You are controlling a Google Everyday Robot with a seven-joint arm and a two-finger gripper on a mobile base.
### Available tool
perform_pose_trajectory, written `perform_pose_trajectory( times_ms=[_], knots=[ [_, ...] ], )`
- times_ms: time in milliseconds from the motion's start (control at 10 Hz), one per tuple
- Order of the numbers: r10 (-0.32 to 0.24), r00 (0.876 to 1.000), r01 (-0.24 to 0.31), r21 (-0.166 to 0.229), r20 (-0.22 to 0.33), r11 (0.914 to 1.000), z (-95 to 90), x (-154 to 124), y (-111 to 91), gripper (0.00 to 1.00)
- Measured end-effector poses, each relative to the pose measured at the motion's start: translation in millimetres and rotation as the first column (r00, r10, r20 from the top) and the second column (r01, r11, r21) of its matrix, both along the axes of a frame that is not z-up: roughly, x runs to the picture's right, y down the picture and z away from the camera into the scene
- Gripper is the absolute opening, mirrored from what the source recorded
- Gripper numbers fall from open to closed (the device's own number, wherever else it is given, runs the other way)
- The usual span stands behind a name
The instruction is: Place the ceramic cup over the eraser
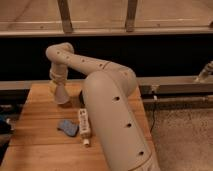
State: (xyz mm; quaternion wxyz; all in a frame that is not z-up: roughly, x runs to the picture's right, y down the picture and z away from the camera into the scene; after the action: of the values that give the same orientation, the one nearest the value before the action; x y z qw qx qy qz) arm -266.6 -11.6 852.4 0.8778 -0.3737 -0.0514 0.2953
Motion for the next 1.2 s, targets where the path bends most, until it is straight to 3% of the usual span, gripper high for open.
perform_pose_trajectory(
  times_ms=[300,600,900,1200],
  knots=[
    [0.085,0.996,-0.085,0.024,-0.025,0.9961,-11.9,52.5,-10.1,0.00],
    [0.171,0.983,-0.167,0.078,-0.059,0.9829,-42.8,105.9,-24.2,0.00],
    [0.209,0.970,-0.193,0.132,-0.125,0.9722,-75.3,147.3,-42.3,0.00],
    [0.232,0.952,-0.202,0.160,-0.201,0.9662,-99.8,184.5,-46.7,0.00]
  ],
)
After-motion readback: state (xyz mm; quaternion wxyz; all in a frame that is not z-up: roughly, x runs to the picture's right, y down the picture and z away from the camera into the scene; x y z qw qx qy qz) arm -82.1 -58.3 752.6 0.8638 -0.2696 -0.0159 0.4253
